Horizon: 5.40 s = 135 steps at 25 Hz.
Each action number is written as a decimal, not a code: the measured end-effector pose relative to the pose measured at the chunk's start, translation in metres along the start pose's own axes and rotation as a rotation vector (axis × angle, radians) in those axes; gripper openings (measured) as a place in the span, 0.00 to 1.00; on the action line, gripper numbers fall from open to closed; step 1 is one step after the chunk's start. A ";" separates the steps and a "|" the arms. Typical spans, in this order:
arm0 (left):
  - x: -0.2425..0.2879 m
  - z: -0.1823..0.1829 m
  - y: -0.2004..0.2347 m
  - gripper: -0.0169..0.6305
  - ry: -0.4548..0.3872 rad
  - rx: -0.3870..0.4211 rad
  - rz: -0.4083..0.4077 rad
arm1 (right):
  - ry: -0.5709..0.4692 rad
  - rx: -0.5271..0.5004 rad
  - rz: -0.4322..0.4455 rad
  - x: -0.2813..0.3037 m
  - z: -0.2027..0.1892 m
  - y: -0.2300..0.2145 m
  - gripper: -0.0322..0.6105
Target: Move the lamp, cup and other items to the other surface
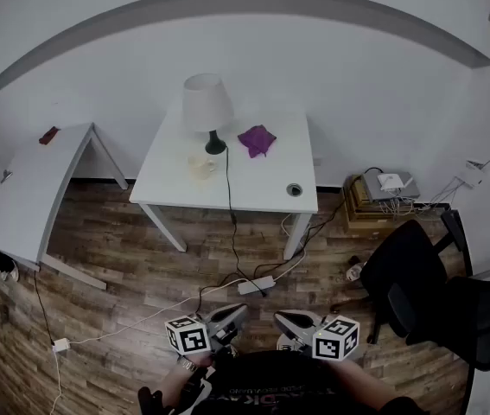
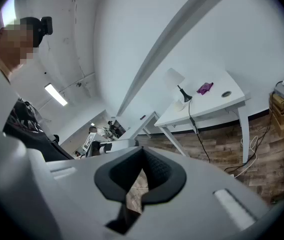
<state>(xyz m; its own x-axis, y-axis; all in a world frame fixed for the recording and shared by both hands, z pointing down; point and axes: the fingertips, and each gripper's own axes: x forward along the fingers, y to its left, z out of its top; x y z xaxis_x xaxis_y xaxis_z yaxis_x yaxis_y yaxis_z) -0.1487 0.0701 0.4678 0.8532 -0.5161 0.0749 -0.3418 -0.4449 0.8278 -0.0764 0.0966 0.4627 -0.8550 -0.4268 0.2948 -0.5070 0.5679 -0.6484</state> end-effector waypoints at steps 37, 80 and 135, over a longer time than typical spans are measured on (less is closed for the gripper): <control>-0.043 0.014 0.014 0.02 -0.020 -0.025 0.024 | -0.037 0.053 0.018 0.033 0.006 0.009 0.06; -0.180 0.078 0.082 0.02 -0.235 -0.083 0.117 | 0.004 0.019 0.094 0.184 0.031 0.046 0.12; -0.072 0.123 0.147 0.02 -0.580 -0.248 0.540 | 0.456 -0.898 -0.016 0.446 0.290 -0.278 0.24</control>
<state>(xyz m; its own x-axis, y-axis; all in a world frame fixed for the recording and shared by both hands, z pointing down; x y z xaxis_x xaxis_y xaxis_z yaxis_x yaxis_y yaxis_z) -0.3093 -0.0481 0.5158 0.2347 -0.9382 0.2542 -0.4915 0.1110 0.8638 -0.2851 -0.4554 0.5710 -0.7124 -0.2357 0.6611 -0.2529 0.9648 0.0714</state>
